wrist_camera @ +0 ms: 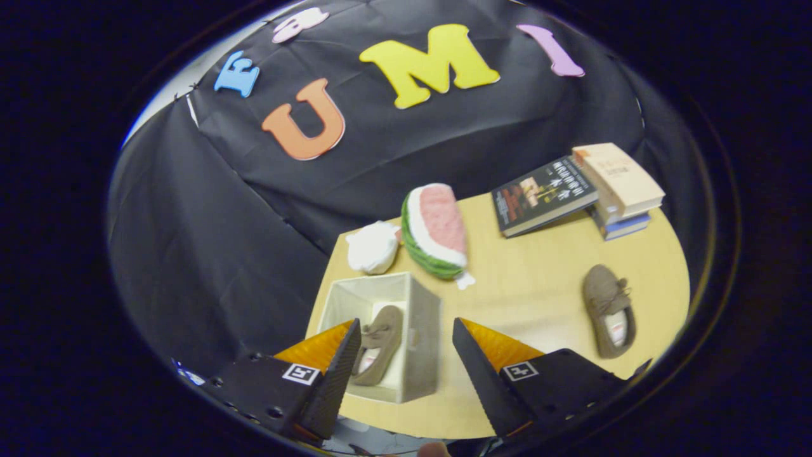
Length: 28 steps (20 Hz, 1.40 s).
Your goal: Open the storage box then place both shoes into the box .Put the left shoe in first, then the right shoe, with the right side of both shoes facing outward in a uniform manner.
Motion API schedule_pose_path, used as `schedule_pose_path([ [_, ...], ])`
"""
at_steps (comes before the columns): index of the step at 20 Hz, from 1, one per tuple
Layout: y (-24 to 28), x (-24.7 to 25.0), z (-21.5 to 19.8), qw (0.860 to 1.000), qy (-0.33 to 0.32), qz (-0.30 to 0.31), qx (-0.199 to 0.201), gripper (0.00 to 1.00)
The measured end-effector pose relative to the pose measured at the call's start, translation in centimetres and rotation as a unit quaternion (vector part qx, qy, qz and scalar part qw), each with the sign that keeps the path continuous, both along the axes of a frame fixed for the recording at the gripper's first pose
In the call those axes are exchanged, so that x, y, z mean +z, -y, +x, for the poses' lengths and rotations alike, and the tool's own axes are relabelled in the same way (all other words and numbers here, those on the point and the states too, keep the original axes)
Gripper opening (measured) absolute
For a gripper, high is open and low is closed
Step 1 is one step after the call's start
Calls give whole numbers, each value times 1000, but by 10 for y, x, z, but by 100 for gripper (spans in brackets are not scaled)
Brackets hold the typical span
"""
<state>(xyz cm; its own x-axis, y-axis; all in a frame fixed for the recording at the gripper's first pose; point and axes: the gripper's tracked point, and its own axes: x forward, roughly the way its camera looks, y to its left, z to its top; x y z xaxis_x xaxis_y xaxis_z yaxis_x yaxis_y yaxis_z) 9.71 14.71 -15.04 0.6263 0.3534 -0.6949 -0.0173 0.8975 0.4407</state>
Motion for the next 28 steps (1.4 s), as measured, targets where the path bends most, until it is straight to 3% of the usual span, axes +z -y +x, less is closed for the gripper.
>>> schedule_pose_path([
  [7, 185, -40, 1, 997, -24, -73, -32, 89],
  [12, 267, -108, -7, 989, -72, -128, -23, 89],
  [16, 280, -158, -15, 982, -109, -149, 22, 89],
  [24, 281, -233, -16, 974, -168, -143, 48, 91],
  [28, 281, -249, -16, 973, -193, -123, 33, 49],
])
